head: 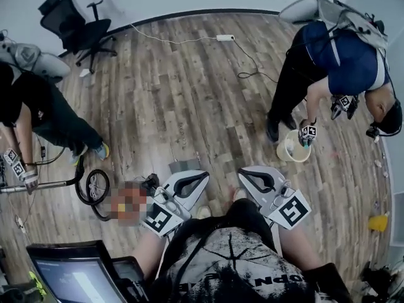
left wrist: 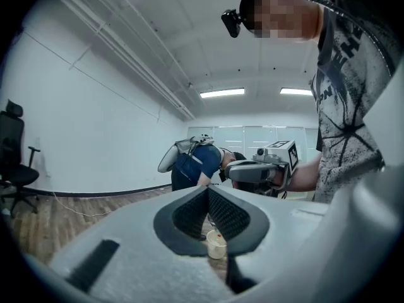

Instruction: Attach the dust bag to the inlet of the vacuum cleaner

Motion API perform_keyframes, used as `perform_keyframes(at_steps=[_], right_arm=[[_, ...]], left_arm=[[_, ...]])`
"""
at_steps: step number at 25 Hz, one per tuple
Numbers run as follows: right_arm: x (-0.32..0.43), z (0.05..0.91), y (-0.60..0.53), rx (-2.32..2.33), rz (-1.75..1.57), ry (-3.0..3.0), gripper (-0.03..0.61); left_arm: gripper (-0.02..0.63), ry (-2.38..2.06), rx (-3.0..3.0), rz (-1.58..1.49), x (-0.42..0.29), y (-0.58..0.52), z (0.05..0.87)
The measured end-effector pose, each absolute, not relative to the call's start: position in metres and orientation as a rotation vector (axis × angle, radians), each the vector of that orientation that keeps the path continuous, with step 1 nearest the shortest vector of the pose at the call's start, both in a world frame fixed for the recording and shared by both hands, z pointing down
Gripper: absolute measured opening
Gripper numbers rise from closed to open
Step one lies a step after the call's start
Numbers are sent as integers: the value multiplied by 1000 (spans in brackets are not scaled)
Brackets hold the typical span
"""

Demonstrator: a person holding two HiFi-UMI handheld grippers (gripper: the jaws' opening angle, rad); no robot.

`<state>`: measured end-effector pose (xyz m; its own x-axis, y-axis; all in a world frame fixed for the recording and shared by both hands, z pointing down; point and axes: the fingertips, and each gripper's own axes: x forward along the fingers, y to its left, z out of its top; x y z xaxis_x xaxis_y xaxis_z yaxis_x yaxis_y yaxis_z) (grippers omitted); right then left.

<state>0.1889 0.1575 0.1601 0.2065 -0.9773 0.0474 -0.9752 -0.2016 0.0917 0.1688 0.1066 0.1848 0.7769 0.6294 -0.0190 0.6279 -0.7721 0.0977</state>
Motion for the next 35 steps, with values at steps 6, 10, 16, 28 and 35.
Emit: perform_keyframes(at_steps=[6, 10, 16, 28, 35], right_arm=[[229, 171, 102, 2151, 0, -2160, 5], [248, 184, 63, 2002, 8, -2297, 5], [267, 190, 27, 1601, 30, -2596, 5], [253, 206, 17, 1000, 42, -2877, 5], [205, 210, 21, 936, 9, -2875, 5]], left_arm=[[0, 700, 2951, 74, 195, 56, 198], [0, 489, 2985, 116, 206, 19, 214], [0, -10, 2993, 88, 217, -6, 212], [0, -678, 2863, 78, 190, 14, 217], [0, -749, 2819, 44, 139, 30, 224]])
